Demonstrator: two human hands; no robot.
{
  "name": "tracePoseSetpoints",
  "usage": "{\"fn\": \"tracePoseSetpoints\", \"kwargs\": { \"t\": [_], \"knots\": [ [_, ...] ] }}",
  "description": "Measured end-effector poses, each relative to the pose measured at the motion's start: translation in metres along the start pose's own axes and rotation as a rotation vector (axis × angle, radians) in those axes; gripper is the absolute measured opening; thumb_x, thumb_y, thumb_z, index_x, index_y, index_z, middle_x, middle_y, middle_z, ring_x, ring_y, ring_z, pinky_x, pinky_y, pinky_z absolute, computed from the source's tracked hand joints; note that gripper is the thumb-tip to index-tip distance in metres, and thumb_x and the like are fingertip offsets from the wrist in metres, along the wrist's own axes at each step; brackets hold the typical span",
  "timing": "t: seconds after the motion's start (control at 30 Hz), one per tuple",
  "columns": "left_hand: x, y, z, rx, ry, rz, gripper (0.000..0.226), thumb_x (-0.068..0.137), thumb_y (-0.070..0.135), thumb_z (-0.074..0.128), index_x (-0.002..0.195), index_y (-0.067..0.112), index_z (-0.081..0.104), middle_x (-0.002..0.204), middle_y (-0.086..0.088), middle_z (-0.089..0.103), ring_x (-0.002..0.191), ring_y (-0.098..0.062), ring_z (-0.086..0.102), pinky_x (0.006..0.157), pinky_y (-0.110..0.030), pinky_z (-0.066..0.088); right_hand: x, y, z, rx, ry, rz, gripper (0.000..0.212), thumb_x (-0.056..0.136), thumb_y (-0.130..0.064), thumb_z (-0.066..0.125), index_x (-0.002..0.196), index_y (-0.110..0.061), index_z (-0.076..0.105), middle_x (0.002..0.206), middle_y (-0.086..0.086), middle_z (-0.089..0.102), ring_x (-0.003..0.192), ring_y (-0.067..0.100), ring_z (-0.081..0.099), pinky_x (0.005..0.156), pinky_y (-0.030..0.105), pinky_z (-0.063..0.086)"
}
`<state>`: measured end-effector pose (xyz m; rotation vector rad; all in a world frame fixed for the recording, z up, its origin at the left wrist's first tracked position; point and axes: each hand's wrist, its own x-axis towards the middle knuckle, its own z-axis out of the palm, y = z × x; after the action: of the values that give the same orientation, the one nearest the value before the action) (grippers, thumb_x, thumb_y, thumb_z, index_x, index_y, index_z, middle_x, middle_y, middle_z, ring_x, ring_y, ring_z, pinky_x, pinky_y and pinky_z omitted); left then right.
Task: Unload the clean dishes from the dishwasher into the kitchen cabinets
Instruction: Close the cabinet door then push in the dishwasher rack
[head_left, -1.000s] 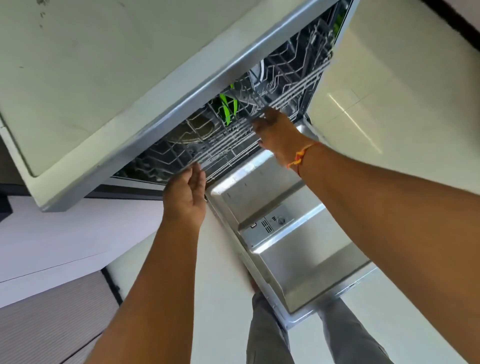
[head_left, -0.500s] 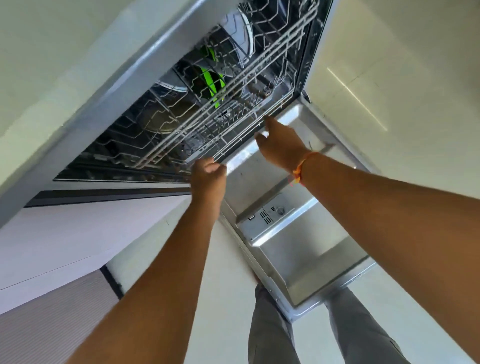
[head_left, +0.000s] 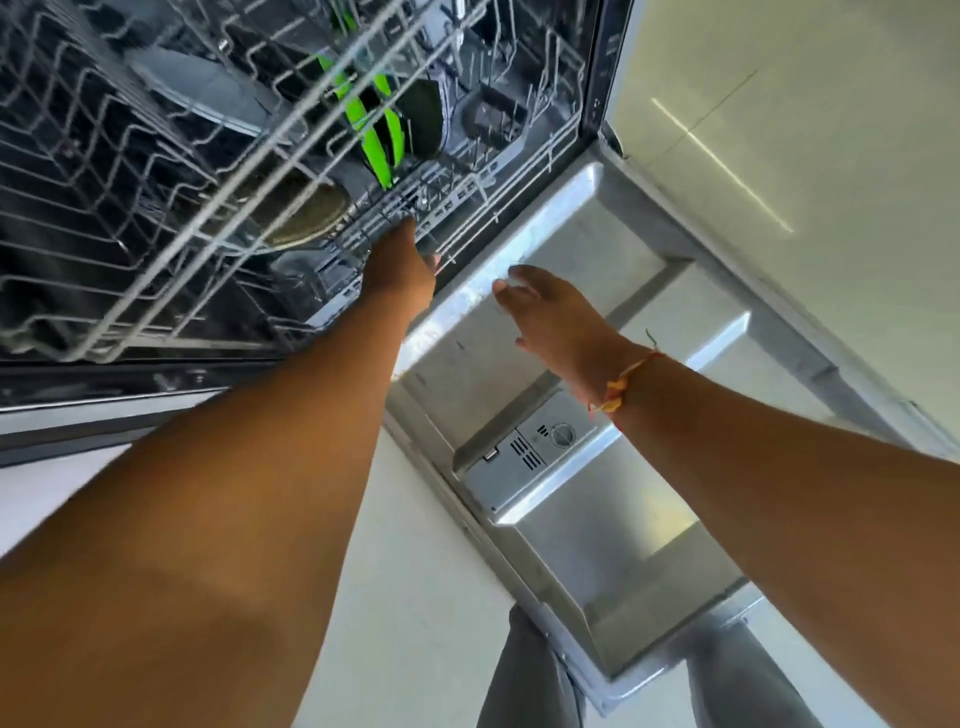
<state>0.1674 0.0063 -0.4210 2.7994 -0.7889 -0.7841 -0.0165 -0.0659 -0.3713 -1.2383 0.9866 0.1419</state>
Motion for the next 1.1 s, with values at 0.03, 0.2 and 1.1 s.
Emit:
{"fn": "tracePoseSetpoints", "kwargs": {
  "t": [0.03, 0.2, 1.1],
  "knots": [
    [0.003, -0.001, 0.003, 0.003, 0.039, 0.007, 0.047, 0.102, 0.017, 0.045, 0.147, 0.008, 0.039, 0.148, -0.015, 0.045, 0.136, -0.031, 0.043, 0.108, -0.037, 0.035, 0.001, 0.003, 0.001, 0.032, -0.007, 0.014, 0.054, 0.1, -0.035, 0.054, 0.148, -0.015, 0.042, 0.144, 0.007, 0.053, 0.132, 0.022, 0.05, 0.112, 0.045, 0.041],
    [-0.004, 0.006, 0.009, -0.016, 0.088, -0.043, 0.032, 0.101, 0.01, 0.04, 0.121, -0.001, 0.063, 0.125, -0.012, 0.065, 0.118, -0.024, 0.059, 0.078, -0.022, 0.043, 0.0, 0.018, -0.003, 0.083, 0.007, 0.037, 0.049, 0.1, -0.037, 0.054, 0.141, -0.013, 0.049, 0.144, 0.009, 0.053, 0.134, 0.024, 0.049, 0.113, 0.047, 0.04],
    [-0.262, 0.085, 0.115, -0.163, -0.249, 0.129, 0.028, 0.102, 0.014, 0.046, 0.12, 0.025, 0.064, 0.108, -0.004, 0.072, 0.103, -0.021, 0.067, 0.086, -0.032, 0.055, -0.109, 0.109, -0.052, 0.555, 0.423, 0.447, 0.015, 0.103, -0.011, 0.049, 0.091, -0.013, 0.058, 0.092, 0.012, 0.068, 0.067, 0.016, 0.063, 0.055, 0.023, 0.053]
  ]
}}
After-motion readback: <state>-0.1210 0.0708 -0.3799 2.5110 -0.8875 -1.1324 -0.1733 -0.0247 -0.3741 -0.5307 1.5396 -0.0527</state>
